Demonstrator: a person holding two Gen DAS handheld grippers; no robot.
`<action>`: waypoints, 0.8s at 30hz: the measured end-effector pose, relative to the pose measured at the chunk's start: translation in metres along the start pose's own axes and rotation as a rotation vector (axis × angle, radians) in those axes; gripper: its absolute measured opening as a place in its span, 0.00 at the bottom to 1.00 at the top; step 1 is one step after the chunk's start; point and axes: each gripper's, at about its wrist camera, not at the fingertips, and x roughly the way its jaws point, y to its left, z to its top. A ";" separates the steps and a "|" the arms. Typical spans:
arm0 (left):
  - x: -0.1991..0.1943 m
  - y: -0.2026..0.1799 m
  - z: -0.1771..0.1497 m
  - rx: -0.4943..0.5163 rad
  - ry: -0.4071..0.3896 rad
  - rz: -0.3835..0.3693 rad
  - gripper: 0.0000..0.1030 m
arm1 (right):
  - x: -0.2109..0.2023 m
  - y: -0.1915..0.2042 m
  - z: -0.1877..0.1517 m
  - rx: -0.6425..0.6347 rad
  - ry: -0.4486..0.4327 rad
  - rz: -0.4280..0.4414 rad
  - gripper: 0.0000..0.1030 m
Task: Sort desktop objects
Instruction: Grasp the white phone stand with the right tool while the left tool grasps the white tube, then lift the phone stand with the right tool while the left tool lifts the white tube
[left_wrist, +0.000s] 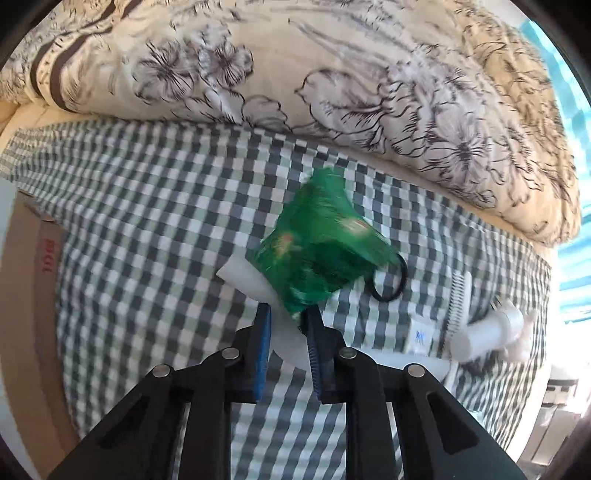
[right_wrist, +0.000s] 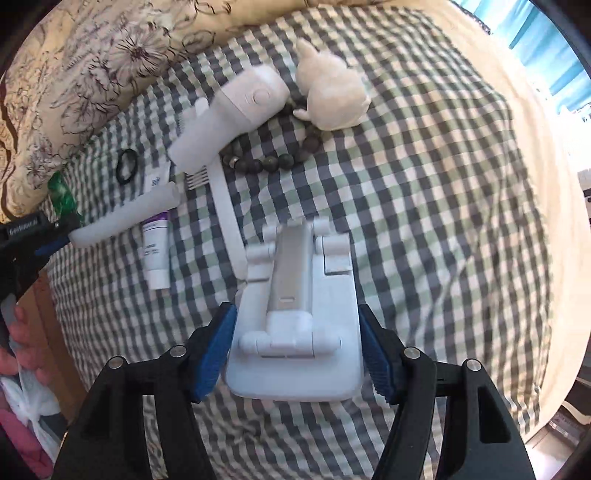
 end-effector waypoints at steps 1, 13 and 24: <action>-0.008 0.000 -0.001 0.012 -0.015 -0.003 0.16 | -0.005 0.000 -0.002 -0.007 -0.006 0.004 0.62; -0.072 -0.012 -0.003 0.082 -0.144 -0.041 0.16 | -0.056 0.011 -0.017 -0.073 -0.044 0.099 0.22; -0.090 -0.017 -0.024 0.160 -0.157 -0.087 0.16 | -0.041 -0.006 -0.023 -0.090 -0.052 0.190 0.21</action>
